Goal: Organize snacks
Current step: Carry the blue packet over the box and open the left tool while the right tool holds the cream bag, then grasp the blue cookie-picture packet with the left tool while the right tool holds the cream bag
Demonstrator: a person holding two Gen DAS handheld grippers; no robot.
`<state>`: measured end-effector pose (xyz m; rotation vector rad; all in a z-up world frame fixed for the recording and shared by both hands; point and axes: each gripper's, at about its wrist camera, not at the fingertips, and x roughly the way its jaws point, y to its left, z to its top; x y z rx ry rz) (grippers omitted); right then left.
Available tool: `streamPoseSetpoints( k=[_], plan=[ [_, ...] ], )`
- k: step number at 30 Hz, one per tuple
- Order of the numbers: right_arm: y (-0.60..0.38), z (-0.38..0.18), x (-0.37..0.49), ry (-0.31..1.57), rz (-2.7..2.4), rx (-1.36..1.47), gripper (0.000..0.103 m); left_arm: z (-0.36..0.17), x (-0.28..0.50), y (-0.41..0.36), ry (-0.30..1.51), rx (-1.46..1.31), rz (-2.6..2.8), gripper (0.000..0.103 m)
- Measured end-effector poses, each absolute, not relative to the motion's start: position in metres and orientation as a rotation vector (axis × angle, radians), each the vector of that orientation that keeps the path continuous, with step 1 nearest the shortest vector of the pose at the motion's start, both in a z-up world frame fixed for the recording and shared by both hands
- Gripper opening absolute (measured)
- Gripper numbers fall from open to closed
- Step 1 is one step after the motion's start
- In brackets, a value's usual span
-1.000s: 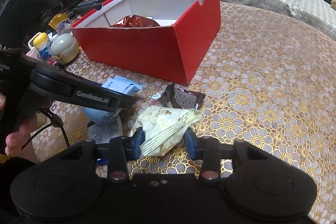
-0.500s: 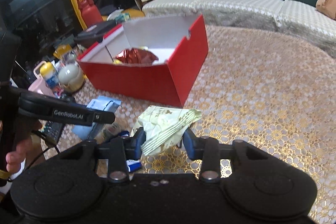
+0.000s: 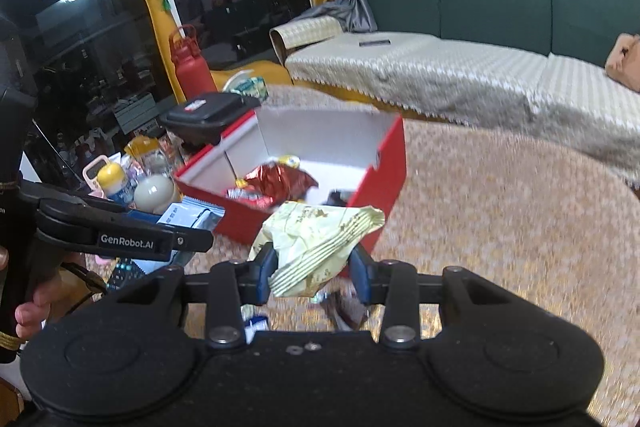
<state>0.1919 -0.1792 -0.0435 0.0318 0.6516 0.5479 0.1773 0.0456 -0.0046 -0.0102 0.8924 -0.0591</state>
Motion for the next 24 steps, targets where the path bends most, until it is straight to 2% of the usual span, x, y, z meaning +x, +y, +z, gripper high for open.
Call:
streamPoseSetpoints(
  k=[13, 24],
  plan=[
    [-0.15, -0.017, 0.251, 0.615, 0.555, -0.011, 0.038, 0.022, 0.234, 0.066, 0.826, 0.045, -0.003, 0.047],
    [-0.122, -0.049, 0.304, 0.702, 0.53, -0.054, 0.038, 0.0, 0.283, 0.088, 0.881, 0.028, 0.037, 0.047]
  ],
)
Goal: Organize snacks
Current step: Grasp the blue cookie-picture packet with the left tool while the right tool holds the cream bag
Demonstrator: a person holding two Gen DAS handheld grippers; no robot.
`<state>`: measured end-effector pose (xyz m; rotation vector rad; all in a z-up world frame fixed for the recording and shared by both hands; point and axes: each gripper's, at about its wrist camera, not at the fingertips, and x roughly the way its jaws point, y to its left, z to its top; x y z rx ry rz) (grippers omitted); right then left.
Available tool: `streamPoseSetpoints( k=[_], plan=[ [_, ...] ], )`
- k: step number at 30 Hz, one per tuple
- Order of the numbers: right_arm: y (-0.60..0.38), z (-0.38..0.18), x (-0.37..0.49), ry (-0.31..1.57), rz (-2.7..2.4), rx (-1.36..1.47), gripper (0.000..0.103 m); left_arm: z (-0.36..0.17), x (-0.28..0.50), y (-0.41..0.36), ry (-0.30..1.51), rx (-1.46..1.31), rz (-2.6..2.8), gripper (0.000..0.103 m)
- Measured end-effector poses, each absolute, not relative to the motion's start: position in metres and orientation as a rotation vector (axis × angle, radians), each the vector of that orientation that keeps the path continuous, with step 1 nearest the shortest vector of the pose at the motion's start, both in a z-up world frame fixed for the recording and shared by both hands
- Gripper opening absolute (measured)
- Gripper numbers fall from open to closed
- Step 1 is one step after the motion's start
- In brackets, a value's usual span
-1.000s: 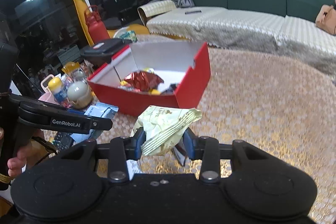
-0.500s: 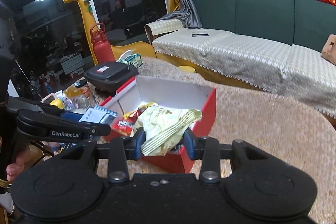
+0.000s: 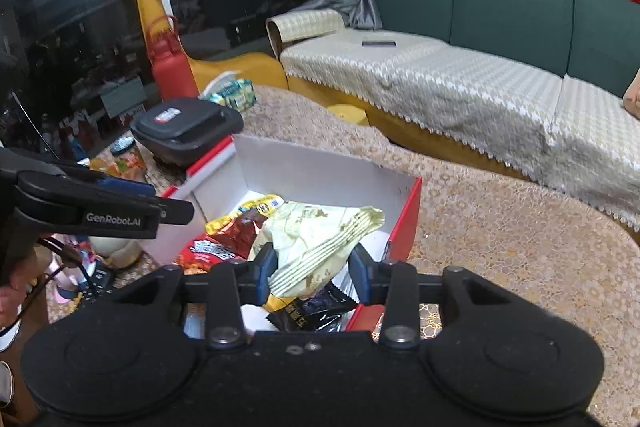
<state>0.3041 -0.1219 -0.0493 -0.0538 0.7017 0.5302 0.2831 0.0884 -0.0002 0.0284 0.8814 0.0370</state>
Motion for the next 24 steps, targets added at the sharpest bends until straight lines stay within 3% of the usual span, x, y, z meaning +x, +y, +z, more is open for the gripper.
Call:
streamPoseSetpoints(
  k=[13, 19, 22, 24],
  plan=[
    [-0.141, -0.069, 0.258, 0.711, 0.639, -0.001, 0.038, -0.043, 0.212, 0.115, 0.975, -0.008, -0.031, 0.047],
    [-0.139, -0.082, 0.222, 0.739, 0.673, 0.006, 0.038, -0.067, 0.18, 0.122, 1.02, -0.01, -0.058, 0.074],
    [-0.137, -0.091, 0.209, 0.759, 0.674, 0.025, 0.038, -0.079, 0.17, 0.124, 1.035, 0.013, -0.056, 0.084],
    [-0.136, -0.095, 0.202, 0.774, 0.673, 0.032, 0.038, -0.089, 0.165, 0.125, 1.065, 0.019, -0.076, 0.084]
  ],
)
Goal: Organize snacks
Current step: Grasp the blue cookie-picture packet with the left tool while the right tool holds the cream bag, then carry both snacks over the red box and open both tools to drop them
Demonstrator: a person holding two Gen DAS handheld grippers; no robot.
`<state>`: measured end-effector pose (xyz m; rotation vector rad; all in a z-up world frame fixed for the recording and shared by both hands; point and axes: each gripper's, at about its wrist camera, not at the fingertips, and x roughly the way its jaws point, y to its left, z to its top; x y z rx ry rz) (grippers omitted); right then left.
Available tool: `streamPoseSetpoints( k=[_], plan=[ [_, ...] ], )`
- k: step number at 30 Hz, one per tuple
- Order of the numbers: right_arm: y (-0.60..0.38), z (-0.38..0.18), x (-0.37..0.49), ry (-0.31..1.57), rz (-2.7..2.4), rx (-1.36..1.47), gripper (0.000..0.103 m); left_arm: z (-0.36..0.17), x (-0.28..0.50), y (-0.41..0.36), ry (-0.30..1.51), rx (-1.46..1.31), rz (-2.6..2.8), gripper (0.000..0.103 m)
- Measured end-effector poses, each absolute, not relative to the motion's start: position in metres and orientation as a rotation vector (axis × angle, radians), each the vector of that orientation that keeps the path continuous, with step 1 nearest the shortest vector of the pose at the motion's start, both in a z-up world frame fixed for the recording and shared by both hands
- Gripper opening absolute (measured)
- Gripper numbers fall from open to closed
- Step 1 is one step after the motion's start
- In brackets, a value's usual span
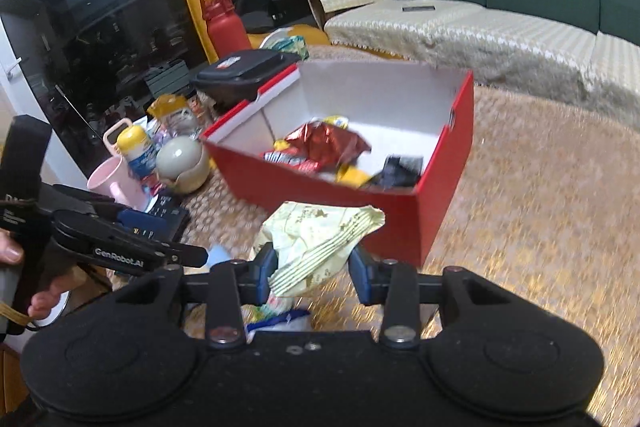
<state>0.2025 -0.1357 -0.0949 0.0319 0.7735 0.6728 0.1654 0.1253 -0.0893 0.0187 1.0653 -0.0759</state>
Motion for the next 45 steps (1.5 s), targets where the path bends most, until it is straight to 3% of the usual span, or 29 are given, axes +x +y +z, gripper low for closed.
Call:
streamPoseSetpoints(
  k=[11, 14, 16, 21, 35, 45],
  plan=[
    [-0.132, -0.104, 0.192, 0.806, 0.659, 0.032, 0.038, -0.124, 0.152, 0.128, 1.113, 0.04, -0.064, 0.083],
    [-0.131, -0.105, 0.191, 0.808, 0.653, 0.032, 0.038, -0.127, 0.152, 0.128, 1.107, 0.045, -0.042, 0.074],
    [-0.131, -0.105, 0.191, 0.809, 0.652, 0.03, 0.038, -0.129, 0.152, 0.131, 1.118, 0.022, -0.043, 0.055],
    [-0.132, -0.106, 0.191, 0.811, 0.647, 0.029, 0.038, -0.133, 0.148, 0.131, 1.108, 0.022, -0.017, 0.047],
    [-0.138, -0.103, 0.187, 0.805, 0.624, 0.039, 0.038, -0.117, 0.138, 0.128, 1.064, -0.03, 0.014, 0.046],
    [-0.149, -0.086, 0.184, 0.755, 0.605, 0.058, 0.038, -0.064, 0.13, 0.12, 0.951, -0.039, -0.003, 0.046]
  ],
)
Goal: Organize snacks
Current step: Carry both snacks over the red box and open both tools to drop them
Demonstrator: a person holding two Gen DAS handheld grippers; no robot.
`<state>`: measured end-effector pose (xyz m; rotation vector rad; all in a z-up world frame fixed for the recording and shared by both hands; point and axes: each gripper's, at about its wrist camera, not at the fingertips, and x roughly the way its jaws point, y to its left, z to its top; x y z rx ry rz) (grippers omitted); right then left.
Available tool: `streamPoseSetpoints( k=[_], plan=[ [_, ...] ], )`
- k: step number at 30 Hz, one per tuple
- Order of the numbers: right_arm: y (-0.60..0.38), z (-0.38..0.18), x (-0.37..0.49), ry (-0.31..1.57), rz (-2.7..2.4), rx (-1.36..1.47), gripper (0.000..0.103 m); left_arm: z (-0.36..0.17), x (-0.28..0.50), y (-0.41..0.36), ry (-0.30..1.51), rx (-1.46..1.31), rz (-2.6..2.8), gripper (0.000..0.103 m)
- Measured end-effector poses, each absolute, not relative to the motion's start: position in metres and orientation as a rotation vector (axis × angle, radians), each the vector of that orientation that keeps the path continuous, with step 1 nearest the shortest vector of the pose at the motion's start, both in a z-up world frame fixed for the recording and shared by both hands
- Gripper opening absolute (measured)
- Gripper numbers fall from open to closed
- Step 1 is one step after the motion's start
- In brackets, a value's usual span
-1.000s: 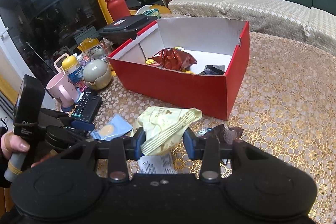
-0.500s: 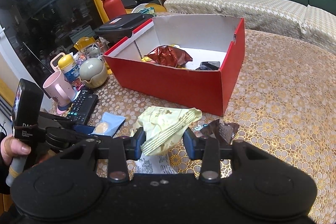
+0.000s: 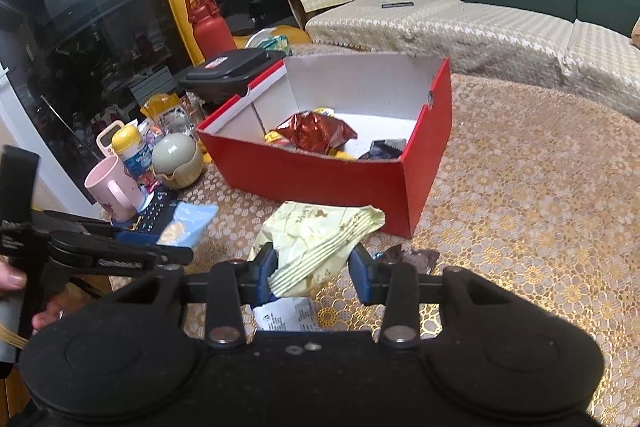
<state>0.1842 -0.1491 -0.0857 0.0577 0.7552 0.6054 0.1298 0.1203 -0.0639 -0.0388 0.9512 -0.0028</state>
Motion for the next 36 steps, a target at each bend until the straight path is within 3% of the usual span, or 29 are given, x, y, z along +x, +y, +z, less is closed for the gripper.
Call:
streamPoseSetpoints(
  k=[10, 18, 36],
  plan=[
    [-0.152, -0.054, 0.211, 0.669, 0.578, 0.042, 0.038, -0.007, 0.166, 0.099, 0.823, 0.018, -0.036, 0.046],
    [-0.138, -0.037, 0.256, 0.628, 0.567, -0.018, 0.038, 0.007, 0.219, 0.087, 0.791, 0.066, -0.026, 0.046],
    [-0.092, -0.08, 0.335, 0.748, 0.538, -0.141, 0.038, -0.049, 0.305, 0.084, 0.938, 0.121, 0.026, 0.046]
  ],
)
